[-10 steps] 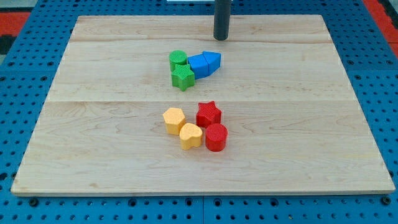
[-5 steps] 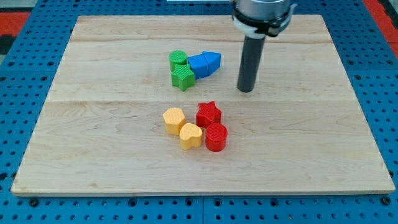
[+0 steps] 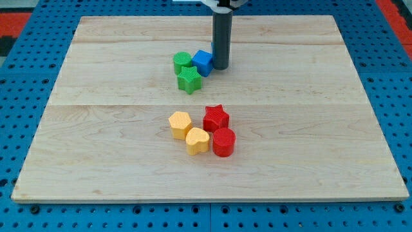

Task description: Place the blue triangle at the top left side of the board

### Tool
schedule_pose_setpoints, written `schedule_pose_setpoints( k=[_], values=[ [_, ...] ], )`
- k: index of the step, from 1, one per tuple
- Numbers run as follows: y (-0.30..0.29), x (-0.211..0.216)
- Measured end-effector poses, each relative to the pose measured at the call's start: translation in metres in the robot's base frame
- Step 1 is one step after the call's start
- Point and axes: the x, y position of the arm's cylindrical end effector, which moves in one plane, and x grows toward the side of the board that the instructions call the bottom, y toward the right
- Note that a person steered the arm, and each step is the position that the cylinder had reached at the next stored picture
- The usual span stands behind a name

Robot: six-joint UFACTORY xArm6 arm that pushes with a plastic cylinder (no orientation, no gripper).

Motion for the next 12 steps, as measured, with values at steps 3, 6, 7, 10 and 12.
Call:
schedule_pose_setpoints(
  k=[3, 6, 7, 10, 12],
  values=[
    [0.042, -0.043],
    [-0.062, -0.046],
    [-0.136, -0.044],
    [-0.155, -0.001],
    [-0.253, -0.008]
  ],
)
